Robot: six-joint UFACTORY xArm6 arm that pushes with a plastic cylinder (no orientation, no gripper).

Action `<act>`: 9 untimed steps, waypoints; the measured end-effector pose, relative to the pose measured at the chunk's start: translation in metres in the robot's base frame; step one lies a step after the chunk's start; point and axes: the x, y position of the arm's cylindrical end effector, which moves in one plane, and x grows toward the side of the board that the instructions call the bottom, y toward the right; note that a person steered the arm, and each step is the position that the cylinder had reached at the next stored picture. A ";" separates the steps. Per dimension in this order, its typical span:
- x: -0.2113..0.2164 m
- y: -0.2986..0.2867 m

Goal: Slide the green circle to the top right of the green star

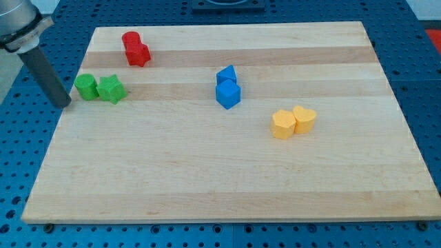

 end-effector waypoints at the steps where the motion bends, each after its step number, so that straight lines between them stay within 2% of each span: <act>1: -0.011 0.000; 6: -0.017 0.032; 9: -0.067 0.025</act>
